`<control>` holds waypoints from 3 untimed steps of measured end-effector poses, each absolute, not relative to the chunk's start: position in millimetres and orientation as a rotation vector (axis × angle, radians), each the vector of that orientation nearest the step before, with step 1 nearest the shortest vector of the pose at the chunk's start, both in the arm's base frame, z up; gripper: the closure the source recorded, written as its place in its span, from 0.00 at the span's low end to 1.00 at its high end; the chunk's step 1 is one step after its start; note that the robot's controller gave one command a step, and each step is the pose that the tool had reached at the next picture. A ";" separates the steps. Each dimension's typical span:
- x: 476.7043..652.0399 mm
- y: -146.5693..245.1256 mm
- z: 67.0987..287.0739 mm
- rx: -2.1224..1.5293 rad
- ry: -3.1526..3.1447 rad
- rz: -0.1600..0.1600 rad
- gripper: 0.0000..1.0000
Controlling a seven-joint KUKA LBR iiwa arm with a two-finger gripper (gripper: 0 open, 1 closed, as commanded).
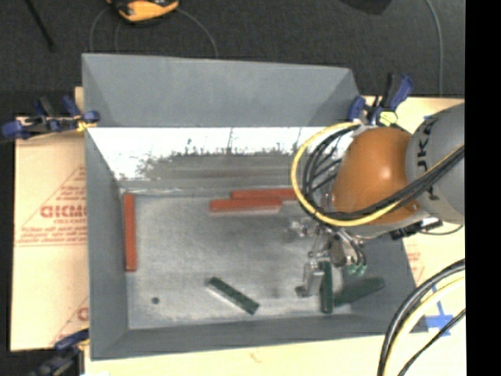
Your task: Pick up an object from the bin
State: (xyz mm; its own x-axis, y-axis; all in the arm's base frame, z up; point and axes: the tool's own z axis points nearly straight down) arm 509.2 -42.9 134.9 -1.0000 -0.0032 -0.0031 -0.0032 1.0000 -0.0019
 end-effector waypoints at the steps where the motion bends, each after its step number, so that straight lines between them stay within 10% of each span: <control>1: 509.2 -42.9 134.9 -0.005 3.139 -0.003 0.00; 3: 493.8 -79.5 114.1 -0.058 3.147 -0.001 0.00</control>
Offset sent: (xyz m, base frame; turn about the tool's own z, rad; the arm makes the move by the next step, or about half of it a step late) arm -0.0164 -0.0723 -0.0649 -0.0750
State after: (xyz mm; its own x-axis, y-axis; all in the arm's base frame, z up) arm 493.8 -79.5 114.1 -0.9993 -0.0369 0.0058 -0.0370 0.9993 -0.0008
